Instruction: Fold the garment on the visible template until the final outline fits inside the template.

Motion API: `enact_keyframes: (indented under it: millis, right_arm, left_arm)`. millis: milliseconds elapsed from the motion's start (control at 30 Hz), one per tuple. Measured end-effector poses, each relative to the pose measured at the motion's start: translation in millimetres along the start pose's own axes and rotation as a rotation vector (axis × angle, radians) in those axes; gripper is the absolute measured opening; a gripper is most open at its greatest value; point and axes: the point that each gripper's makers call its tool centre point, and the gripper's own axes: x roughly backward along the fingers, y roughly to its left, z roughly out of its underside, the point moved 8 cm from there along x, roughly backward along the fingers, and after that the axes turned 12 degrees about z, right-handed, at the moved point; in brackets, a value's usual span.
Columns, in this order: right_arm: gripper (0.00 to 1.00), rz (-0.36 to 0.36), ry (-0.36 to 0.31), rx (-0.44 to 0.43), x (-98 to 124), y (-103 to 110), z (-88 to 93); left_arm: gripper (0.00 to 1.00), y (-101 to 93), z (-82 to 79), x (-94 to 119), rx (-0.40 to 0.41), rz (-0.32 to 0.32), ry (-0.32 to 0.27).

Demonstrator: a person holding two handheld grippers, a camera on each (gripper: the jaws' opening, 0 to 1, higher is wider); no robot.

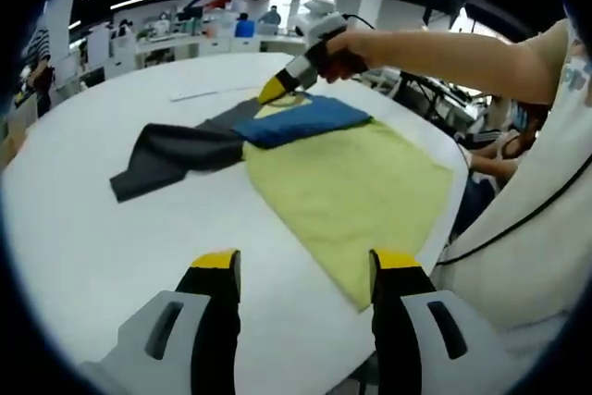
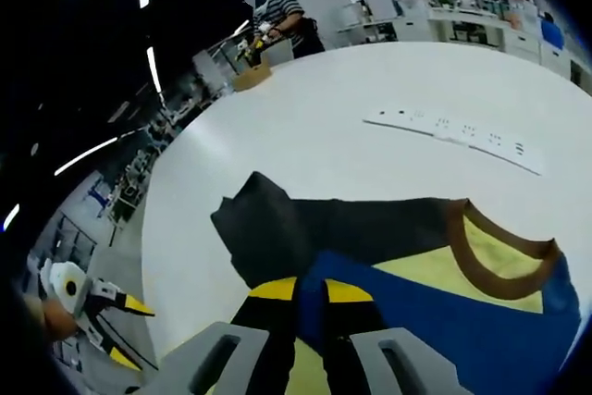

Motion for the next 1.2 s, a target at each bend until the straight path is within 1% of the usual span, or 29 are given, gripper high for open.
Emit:
enact_keyframes:
  millis: [133, 367, 533, 667, 1200]
  right_arm:
    - [0.05, -0.003, -0.021, 0.006, 6.5, -3.3, -1.6]
    - [0.10, 0.001, -0.038, 0.010, 13.7, -9.3, 1.2]
    - [0.14, 0.006, -0.056, 0.017, 24.1, -14.2, 7.5]
    - [0.19, 0.010, -0.066, 0.018, 32.7, -18.4, 13.2]
    - [0.27, 0.033, -0.116, 0.032, 63.3, -32.9, 28.3]
  left_arm:
    - [0.53, 0.1, -2.6, -1.2, -0.003, 0.000, -0.004]
    - [0.53, -1.5, -6.6, -4.5, -0.013, 0.001, 0.001]
    - [0.53, -1.3, -8.0, -5.8, -0.015, 0.002, 0.003]
    - [0.53, -2.7, -9.5, -8.0, -0.017, 0.003, 0.008]
    - [0.53, -1.9, -20.5, -13.2, -0.033, -0.009, 0.005]
